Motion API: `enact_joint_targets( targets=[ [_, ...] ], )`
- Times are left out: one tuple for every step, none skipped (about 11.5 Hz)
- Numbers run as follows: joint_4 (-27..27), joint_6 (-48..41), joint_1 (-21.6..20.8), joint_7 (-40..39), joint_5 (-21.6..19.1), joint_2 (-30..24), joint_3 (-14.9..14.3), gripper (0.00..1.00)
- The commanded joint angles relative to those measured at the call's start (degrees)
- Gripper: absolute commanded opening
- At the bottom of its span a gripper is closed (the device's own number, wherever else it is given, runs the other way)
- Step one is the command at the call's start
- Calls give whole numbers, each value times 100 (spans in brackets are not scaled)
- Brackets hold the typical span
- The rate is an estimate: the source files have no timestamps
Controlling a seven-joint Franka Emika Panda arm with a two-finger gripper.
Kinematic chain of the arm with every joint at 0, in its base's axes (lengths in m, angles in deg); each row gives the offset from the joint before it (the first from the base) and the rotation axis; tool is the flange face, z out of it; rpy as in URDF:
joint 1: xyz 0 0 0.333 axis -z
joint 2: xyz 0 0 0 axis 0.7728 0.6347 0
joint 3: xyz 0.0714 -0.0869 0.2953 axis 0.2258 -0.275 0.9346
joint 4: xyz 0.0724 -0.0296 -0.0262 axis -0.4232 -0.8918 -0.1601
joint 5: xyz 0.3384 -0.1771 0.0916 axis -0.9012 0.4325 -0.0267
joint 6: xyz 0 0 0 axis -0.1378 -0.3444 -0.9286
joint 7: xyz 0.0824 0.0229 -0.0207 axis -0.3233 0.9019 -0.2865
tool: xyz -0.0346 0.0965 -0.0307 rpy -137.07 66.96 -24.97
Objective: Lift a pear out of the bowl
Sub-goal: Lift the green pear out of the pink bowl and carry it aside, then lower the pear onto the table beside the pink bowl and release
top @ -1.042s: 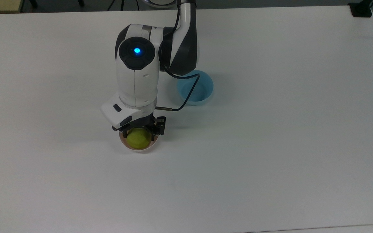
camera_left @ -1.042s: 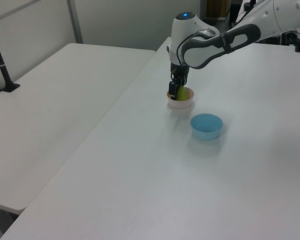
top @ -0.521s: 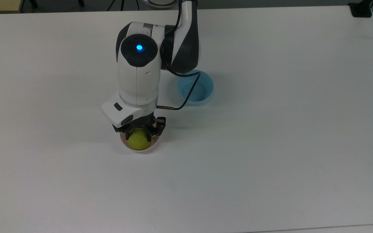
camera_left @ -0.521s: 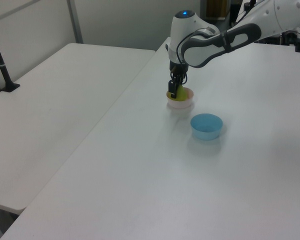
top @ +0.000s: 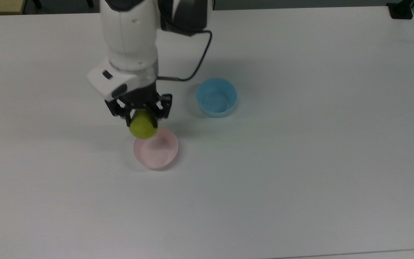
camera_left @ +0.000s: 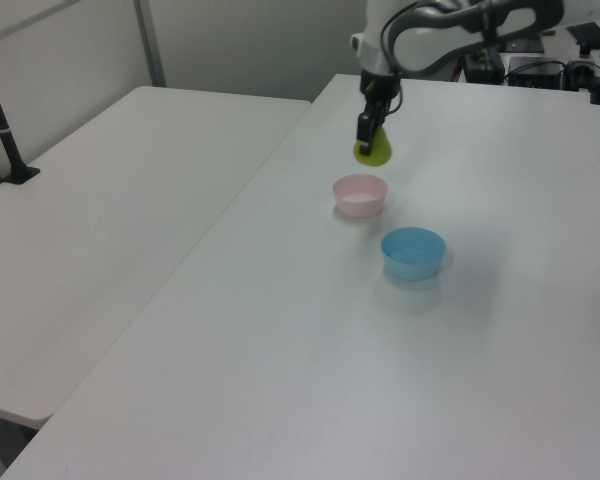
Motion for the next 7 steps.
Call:
enact_joint_targets(
  targets=[
    [-1271,-294,332,-1037,-45,-985,-6,27],
    [-1491,-305,429,-1310,-18,-996,-15,27],
    [-1572,-305,578,-1452,17,-944,-6,27],
    [-1660,-287,667,-1662,34,-848,-15,27],
    [-1661,-235,702,-1795,43,-716,-15,27],
    [-1652,-226,738,-1814,61,-619,-15,28],
    [-1669,-217,738,-1814,218,-522,-15,29]
  ],
)
